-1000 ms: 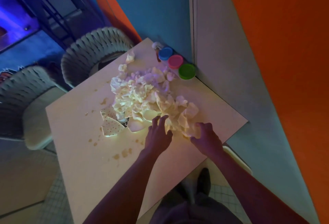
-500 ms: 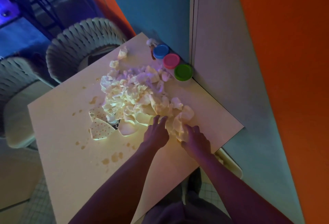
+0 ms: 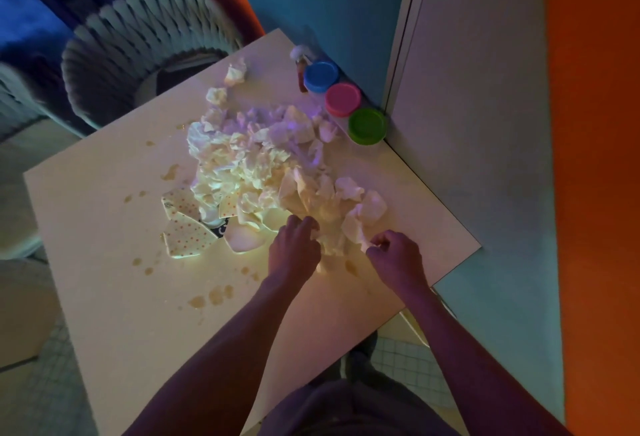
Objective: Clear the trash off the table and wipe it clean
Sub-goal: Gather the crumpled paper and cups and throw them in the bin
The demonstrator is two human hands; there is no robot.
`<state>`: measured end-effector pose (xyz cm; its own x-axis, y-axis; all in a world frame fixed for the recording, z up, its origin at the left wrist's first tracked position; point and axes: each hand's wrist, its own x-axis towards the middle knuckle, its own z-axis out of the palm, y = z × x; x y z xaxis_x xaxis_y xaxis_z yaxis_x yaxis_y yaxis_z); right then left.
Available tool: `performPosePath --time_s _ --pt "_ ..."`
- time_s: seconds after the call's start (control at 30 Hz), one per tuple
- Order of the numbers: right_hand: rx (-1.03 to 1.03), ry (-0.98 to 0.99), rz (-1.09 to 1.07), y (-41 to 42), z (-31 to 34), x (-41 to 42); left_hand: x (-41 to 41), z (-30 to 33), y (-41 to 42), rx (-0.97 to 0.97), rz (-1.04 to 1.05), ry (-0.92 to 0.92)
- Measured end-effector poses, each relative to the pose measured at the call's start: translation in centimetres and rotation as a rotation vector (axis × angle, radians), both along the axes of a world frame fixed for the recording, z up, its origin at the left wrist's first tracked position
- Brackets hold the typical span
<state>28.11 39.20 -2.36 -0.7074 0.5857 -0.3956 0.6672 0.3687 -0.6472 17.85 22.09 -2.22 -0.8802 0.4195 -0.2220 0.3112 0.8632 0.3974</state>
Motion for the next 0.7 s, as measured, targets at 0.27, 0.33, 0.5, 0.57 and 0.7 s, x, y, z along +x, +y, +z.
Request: performPosePath --time_s 0.27,0.33,0.5,0.57,0.7 --pt "-0.069 0.147 -0.134 1.8 1.9 -3.1 1.0 0.3 -1.2 0.227 0.065 0.126" --pt "-0.031 0.147 -0.115 2.0 2.3 -3.8 1.3 0.6 -1.0 0.254 0.065 0.127" --pt "-0.051 -0.029 -0.01 2.3 2.7 -5.6 1.9 0.6 0.4 0.167 0.059 -0.005" --pt "-0.028 -0.104 0.05 2.4 2.5 -6.4 2.0 0.2 1.0 0.101 0.066 -0.068" --pt "0.064 -0.222 0.189 2.1 1.3 -7.1 2.0 -0.7 1.4 -0.067 0.012 -0.137"
